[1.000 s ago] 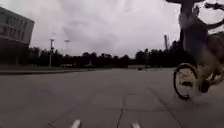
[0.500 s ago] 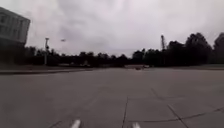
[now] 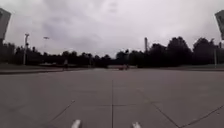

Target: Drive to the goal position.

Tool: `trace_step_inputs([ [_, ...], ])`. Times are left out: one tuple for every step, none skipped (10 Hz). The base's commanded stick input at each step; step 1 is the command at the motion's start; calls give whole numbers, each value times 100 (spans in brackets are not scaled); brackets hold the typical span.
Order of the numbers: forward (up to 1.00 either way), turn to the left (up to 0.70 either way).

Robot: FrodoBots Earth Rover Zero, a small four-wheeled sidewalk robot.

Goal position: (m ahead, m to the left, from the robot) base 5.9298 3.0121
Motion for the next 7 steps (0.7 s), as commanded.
trace_step_inputs([
  [70, 0],
  [70, 0],
  [70, 0],
  [70, 0],
  [70, 0],
  [70, 0],
  [70, -7],
])
